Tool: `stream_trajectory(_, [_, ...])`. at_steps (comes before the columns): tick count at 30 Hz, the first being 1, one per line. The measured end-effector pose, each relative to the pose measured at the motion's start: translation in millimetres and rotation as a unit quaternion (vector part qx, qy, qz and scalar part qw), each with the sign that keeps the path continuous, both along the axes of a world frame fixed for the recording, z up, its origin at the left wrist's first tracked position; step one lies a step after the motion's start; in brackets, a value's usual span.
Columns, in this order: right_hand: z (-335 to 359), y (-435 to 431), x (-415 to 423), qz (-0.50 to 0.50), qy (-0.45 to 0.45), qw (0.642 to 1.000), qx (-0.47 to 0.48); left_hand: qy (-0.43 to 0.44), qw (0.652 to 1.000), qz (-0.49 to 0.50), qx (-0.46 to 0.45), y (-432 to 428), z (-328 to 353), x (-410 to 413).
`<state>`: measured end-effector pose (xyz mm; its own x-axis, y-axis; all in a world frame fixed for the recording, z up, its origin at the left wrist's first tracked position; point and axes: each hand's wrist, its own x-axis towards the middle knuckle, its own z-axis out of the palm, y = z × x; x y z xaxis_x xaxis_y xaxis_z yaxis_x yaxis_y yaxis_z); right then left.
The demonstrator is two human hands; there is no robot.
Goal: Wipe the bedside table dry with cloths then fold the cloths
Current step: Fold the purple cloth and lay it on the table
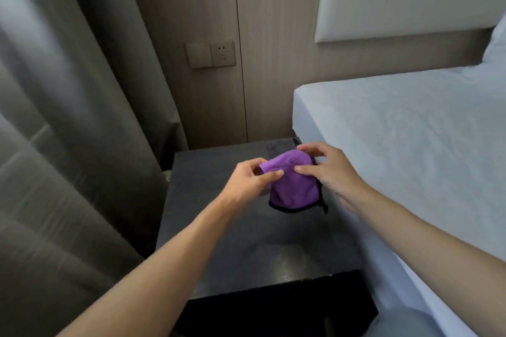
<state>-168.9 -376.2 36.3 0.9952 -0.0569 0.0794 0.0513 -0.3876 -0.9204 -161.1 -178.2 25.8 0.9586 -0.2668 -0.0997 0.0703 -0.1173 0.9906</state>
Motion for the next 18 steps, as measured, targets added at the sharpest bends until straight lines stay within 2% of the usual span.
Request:
stream_trajectory(3, [30,26,12,0.010,-0.024,0.997,-0.067,0.023,0.995,0.045,-0.085,24,37,0])
stream_trajectory(5, [49,46,13,0.033,-0.078,0.983,-0.161,0.019,0.992,0.091,-0.084,38,55,3])
stream_trajectory(8, [72,73,4,0.066,-0.203,0.931,-0.295,0.010,0.983,0.165,-0.075,54,78,5])
stream_trajectory(11, [86,96,-7,0.120,-0.187,0.895,-0.387,0.013,0.978,0.181,-0.099,65,101,0])
stream_trajectory(13, [90,107,-13,0.137,-0.168,0.905,-0.365,0.010,0.977,0.177,-0.115,70,114,-5])
stream_trajectory(18, [103,113,-15,0.146,-0.232,0.926,-0.258,0.003,0.978,0.148,-0.146,86,134,-18])
